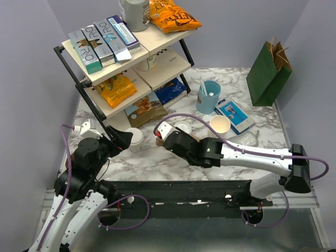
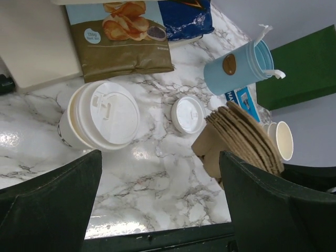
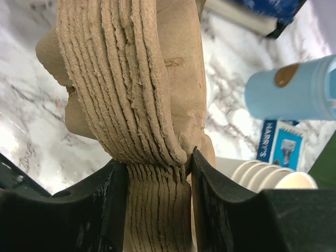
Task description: Pack the takeout coffee
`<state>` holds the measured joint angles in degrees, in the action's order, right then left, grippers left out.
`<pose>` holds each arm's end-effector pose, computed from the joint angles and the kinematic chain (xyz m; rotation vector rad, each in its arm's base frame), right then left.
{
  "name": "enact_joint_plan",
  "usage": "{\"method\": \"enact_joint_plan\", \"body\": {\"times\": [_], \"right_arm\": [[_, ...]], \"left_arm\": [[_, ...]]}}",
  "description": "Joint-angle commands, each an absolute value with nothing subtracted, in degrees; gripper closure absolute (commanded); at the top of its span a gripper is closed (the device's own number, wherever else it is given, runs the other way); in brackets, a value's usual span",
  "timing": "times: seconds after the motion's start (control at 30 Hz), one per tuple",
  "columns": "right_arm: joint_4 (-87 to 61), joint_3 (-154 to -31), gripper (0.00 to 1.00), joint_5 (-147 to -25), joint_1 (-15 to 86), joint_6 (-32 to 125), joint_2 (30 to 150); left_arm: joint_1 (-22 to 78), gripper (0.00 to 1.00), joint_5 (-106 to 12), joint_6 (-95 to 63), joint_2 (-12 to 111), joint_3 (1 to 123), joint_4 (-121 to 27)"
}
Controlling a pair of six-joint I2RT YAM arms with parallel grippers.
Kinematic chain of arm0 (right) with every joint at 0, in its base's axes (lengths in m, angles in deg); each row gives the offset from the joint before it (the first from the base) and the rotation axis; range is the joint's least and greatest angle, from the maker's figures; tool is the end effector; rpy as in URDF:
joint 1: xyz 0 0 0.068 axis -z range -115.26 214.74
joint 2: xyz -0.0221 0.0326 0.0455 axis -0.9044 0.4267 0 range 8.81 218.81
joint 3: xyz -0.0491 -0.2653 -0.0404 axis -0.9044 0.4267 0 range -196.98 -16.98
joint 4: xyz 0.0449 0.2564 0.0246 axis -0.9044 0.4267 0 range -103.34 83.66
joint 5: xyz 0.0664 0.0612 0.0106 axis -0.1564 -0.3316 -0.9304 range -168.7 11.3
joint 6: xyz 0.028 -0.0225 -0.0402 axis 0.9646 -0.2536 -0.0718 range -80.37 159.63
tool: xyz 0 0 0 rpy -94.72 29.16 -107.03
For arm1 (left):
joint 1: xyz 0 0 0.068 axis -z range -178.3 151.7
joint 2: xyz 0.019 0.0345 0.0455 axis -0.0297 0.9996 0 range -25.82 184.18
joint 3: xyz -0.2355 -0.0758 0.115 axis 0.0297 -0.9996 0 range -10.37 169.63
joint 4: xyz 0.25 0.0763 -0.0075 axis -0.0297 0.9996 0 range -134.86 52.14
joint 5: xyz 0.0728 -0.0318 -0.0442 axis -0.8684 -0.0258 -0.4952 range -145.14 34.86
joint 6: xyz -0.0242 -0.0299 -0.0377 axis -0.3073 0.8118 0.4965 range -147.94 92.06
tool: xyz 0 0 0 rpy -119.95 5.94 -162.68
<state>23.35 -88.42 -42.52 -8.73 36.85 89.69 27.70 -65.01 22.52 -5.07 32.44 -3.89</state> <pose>0.1059 0.2825 0.3192 -1.1173 1.8868 -0.0727 0.0754 -0.0299 0.3194 -0.5339 1.8919 -0.7343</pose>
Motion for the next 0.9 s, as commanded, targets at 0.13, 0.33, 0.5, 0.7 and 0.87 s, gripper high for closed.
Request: {"method": "enact_joint_plan", "body": {"times": [0.13, 0.33, 0.5, 0.7, 0.87], "right_arm": [[14.7, -83.0, 0.82, -34.1, -9.3, 42.4, 98.1], [17.0, -82.8, 0.76, -27.8, -10.2, 47.9, 106.4], [20.1, -84.1, 0.59, -30.5, -13.9, 55.8, 108.2], [21.2, -85.8, 0.32, -37.2, -16.5, 61.9, 109.0], [18.5, -85.1, 0.27, -42.0, -16.9, 62.0, 107.2]], "left_arm": [[28.0, 0.01, -62.4, 23.8, -4.1, 33.2, -1.3], [28.0, 0.01, -61.2, 24.2, -3.0, 32.3, -2.5], [28.0, 0.01, -60.9, 24.2, -2.5, 31.9, -2.8], [28.0, 0.01, -59.9, 24.3, -1.1, 31.7, -3.2], [28.0, 0.01, -59.6, 24.4, -0.7, 31.4, -2.8]]}}
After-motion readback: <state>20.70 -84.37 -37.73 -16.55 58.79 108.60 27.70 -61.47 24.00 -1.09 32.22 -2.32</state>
